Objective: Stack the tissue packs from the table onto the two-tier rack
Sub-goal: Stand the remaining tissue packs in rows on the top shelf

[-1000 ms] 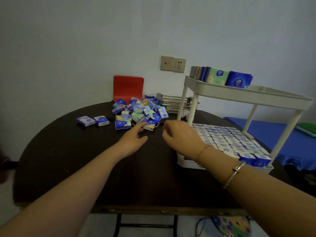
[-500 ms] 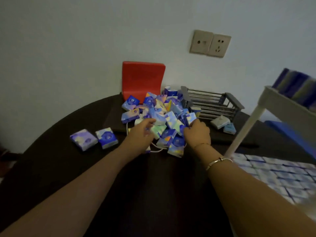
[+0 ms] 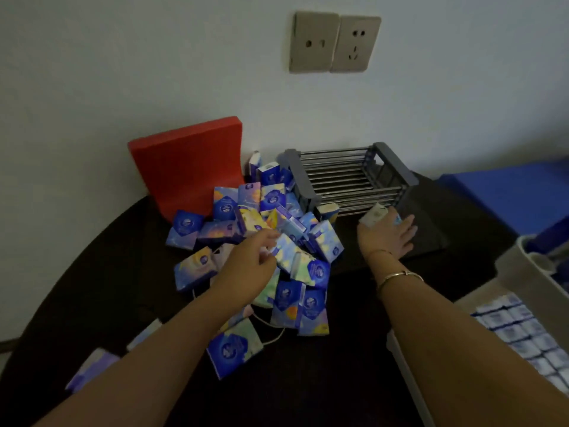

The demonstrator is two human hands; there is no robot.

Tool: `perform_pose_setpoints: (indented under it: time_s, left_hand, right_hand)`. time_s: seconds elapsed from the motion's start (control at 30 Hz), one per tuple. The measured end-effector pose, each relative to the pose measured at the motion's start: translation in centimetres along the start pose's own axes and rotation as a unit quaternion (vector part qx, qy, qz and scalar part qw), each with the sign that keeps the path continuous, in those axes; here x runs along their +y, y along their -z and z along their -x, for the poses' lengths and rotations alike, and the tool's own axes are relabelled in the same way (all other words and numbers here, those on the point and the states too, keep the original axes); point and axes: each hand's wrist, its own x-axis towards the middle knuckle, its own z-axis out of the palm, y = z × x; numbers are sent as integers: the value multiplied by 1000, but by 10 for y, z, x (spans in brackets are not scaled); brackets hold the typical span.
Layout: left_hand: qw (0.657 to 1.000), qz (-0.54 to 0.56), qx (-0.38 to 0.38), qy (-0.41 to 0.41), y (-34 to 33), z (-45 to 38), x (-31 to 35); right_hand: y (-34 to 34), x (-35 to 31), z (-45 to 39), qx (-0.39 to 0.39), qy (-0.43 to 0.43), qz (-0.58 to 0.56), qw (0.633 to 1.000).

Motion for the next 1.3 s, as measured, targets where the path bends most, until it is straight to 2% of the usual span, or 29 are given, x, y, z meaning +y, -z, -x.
perform_pose_setpoints:
  time_s: [0.3, 0.5, 0.67, 0.8, 0.97, 1.07, 1.17, 1.23, 1.3]
  left_hand:
    - [998, -13, 10, -59, -12, -42, 7]
    - [974, -191, 32, -116, -36, -82, 38]
    - [960, -267, -44, -75, -56, -110, 48]
    - [934, -345, 7, -96, -73, -119, 49]
    - [915, -375, 87, -120, -86, -120, 49]
    - [923, -347, 99, -131, -82, -116, 50]
    - [961, -217, 111, -134, -72, -107, 63]
    - [981, -98, 121, -111, -59, -94, 76]
    - [985, -27, 142, -95, -44, -79, 86]
  right_hand:
    - [-7, -4, -31, -42, -35, 2, 999]
    - [3, -3, -13, -112, -64, 28, 991]
    - [5, 0, -3, -135, -92, -23, 986]
    - [8, -5, -3, -115, -107, -76, 985]
    - [13, -7, 5, -111, -39, -185, 976]
    - [23, -10, 10, -97, -28, -222, 970]
    - [36, -15, 20, -95, -23, -286, 953]
    - [45, -21, 34, -100, 3, -358, 928]
    - [60, -30, 55, -124, 41, -430, 893]
